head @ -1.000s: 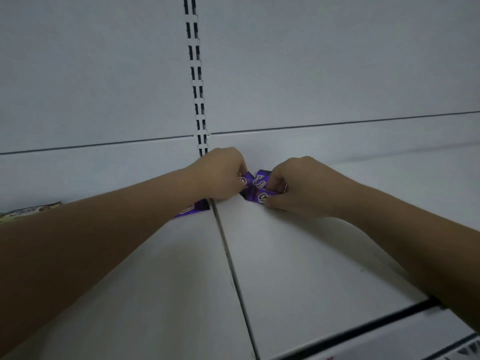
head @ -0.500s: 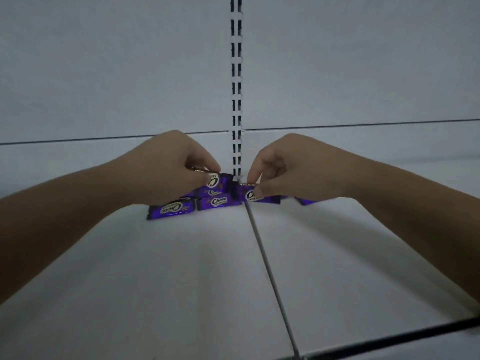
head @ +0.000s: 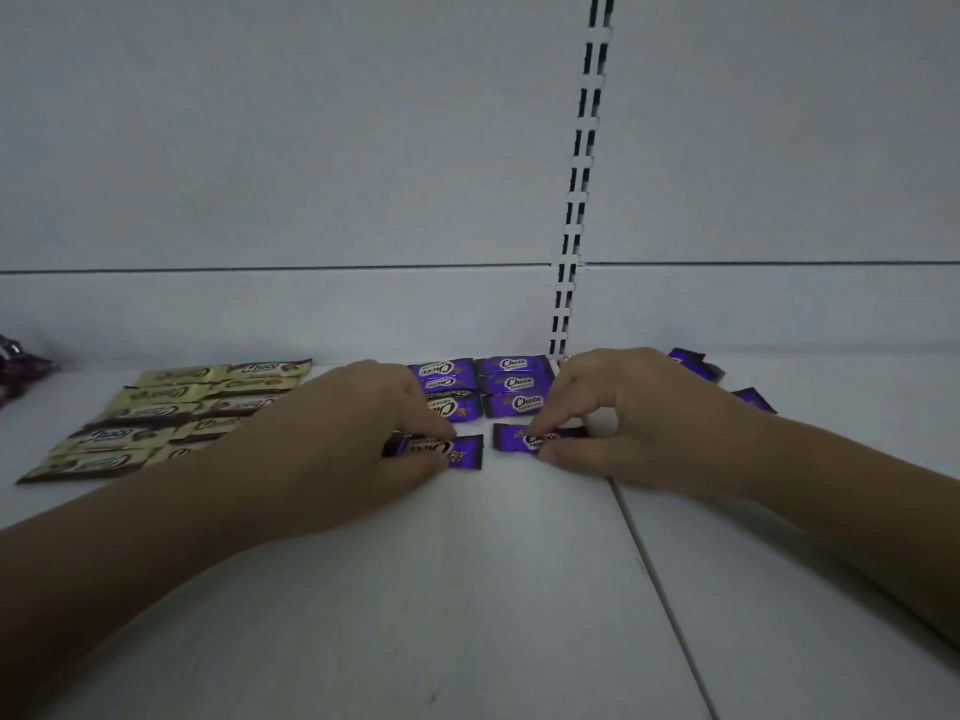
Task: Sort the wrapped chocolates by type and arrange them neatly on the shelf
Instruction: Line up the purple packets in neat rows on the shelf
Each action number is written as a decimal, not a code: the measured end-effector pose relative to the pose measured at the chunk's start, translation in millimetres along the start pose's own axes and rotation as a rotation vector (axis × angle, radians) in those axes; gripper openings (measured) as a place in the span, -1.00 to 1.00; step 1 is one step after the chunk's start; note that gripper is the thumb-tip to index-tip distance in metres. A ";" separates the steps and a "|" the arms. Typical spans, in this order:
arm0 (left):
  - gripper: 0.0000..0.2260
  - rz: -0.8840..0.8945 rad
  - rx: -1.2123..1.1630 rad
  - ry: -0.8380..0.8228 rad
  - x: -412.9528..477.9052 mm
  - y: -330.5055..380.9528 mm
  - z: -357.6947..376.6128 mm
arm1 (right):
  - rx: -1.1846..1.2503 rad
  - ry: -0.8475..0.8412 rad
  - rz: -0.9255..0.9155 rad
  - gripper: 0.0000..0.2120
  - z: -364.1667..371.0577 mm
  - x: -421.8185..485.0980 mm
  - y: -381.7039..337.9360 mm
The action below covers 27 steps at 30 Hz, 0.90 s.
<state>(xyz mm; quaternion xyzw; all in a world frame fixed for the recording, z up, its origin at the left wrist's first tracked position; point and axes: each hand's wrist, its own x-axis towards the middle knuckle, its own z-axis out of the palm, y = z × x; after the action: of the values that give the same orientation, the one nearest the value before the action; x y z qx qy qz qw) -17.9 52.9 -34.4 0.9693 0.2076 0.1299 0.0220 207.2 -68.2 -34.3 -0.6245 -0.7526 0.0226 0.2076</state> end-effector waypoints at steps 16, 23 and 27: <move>-0.57 -0.068 -0.008 0.078 5.5 3.5 7.4 | -0.017 0.078 0.033 -0.84 7.6 1.3 2.2; -0.59 -0.057 -0.006 0.094 4.3 0.8 11.3 | -0.017 0.090 0.037 -0.85 10.5 2.4 2.1; -0.59 -0.050 0.008 0.093 4.2 1.3 10.9 | -0.010 0.072 0.068 -0.80 4.2 4.4 -1.1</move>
<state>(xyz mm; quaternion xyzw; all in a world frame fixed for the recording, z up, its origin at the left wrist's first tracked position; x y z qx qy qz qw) -10.8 53.5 -43.8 0.9567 0.2332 0.1737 0.0118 204.2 -63.4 -36.6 -0.6511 -0.7232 0.0033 0.2303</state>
